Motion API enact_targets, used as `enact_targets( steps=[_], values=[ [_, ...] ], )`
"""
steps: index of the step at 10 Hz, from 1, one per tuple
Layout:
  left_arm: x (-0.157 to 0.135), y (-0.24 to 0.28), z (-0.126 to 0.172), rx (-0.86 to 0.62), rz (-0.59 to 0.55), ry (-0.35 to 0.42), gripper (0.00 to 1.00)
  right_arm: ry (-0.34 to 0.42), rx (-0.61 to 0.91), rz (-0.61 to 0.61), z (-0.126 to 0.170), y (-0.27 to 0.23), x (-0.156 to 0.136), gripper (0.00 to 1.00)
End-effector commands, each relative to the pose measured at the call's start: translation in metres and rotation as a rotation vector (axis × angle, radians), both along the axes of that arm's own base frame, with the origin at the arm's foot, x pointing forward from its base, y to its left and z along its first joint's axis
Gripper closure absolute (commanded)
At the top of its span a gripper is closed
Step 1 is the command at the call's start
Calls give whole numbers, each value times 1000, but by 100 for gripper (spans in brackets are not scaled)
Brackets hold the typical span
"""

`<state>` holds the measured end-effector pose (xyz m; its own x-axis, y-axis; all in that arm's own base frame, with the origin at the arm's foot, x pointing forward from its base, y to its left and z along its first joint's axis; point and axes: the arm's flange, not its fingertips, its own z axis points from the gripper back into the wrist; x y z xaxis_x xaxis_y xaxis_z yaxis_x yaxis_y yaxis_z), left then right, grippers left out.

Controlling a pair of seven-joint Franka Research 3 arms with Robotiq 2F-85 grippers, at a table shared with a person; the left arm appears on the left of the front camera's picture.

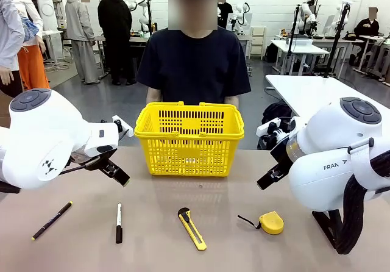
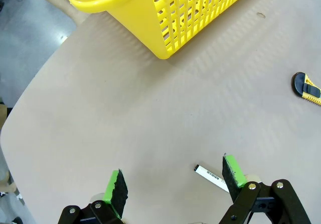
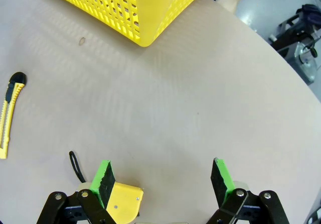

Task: Place the items the person wants into the basket.
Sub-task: Pick up the item the person points to and place it in the Market Basket.

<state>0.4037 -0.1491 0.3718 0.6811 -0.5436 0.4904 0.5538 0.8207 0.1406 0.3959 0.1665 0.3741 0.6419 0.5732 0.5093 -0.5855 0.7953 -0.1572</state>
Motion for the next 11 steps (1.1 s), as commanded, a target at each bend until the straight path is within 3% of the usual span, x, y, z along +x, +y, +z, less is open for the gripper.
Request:
enact_targets(
  steps=[1,2,3,5,6,8,10,11],
  values=[
    [0,0,0,0,0,0,0,0,0,0,0,0,0,0],
    [0,0,0,0,0,0,0,0,0,0,0,0,0,0],
    [-8,1,25,73,0,-77,0,-61,-20,10,26,3,-18,0],
    [-39,-3,113,60,-25,-203,0,-126,-49,14,105,5,-60,0],
    [-46,-3,160,53,-57,-202,0,-123,-59,11,150,6,-74,0],
    [-60,-5,222,60,-116,-187,0,-119,-60,-4,222,6,-93,0],
    [-61,1,265,40,-93,-210,0,-182,-95,-26,270,14,-113,0],
    [-65,4,270,26,-86,-206,0,-190,-103,-35,278,17,-116,0]
  ],
)
